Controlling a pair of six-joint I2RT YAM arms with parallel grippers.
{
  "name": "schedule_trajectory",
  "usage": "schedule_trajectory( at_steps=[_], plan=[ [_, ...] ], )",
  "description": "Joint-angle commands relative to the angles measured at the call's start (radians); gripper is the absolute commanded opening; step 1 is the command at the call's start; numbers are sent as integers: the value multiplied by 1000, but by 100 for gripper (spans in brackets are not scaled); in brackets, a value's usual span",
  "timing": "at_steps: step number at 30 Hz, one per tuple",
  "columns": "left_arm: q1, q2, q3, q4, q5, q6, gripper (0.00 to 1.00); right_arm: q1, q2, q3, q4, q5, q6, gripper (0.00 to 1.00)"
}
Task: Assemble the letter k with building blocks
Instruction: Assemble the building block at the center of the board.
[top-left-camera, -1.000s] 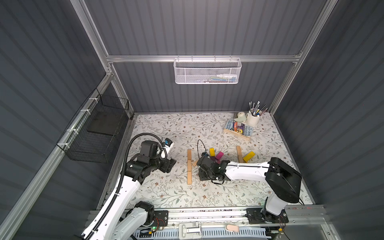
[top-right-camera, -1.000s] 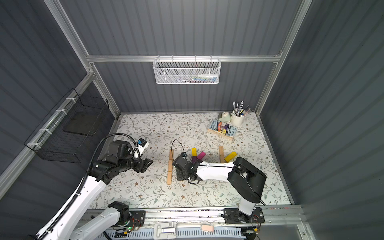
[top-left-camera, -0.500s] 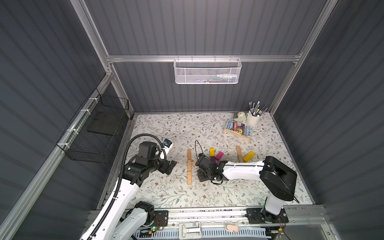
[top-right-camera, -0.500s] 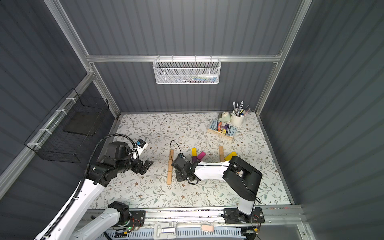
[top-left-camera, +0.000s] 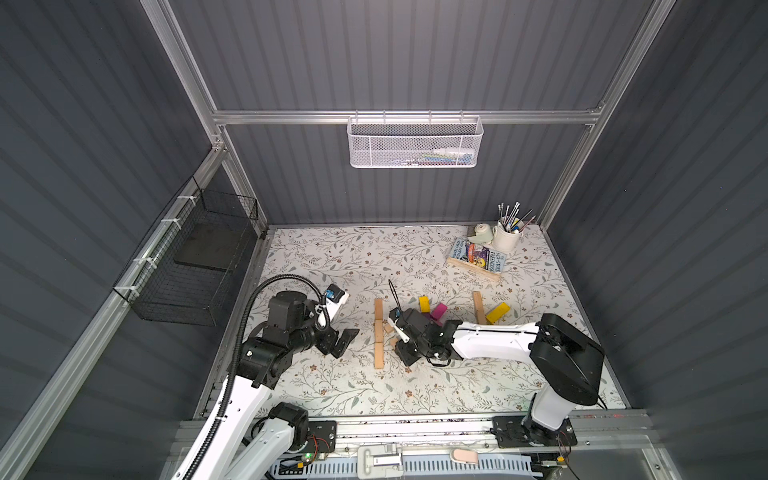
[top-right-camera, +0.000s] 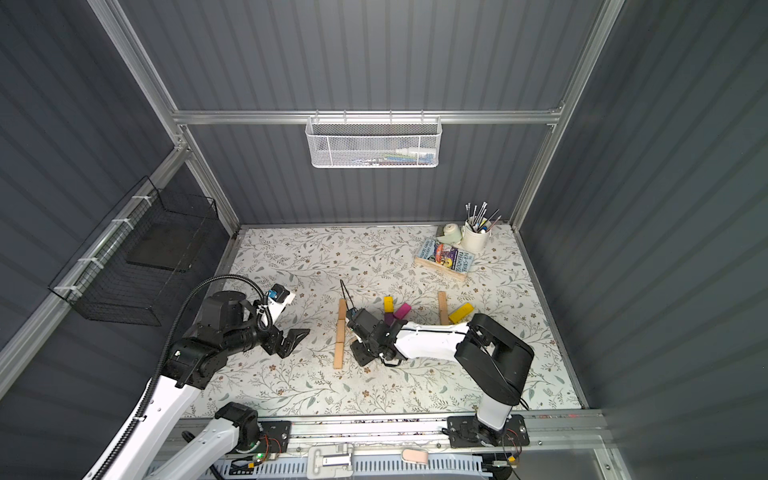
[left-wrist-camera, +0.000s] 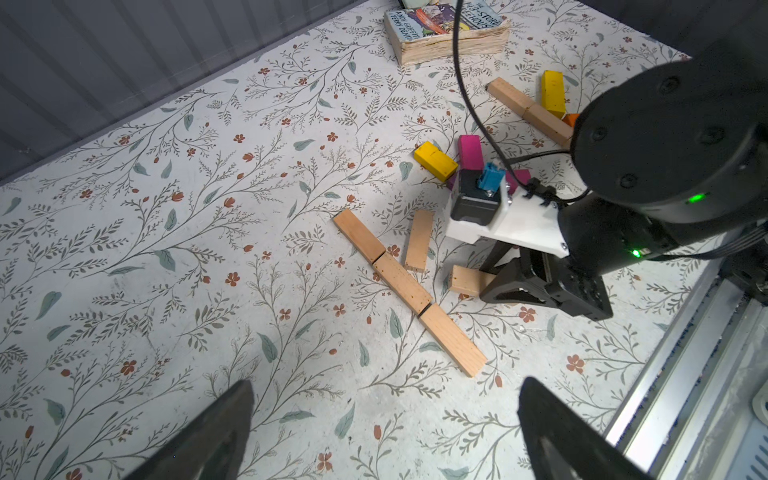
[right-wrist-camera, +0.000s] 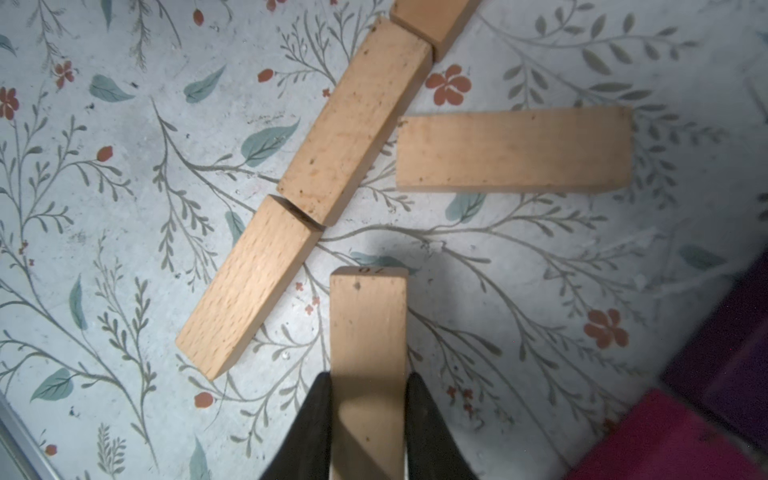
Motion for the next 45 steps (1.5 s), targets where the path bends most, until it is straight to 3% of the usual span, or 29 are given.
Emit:
schedule_trajectory(
  at_steps=[1,25,45],
  plan=[
    [3,1,-10,13,33,16,100,-11,31,31,17,-25,-33,26],
    [3,11,-12,14,22,14,100,-34,85,61,29,-49,-56,37],
    [3,21,-11,18,23,18,99,-44,69,27,75,-39,-53,36]
  ],
)
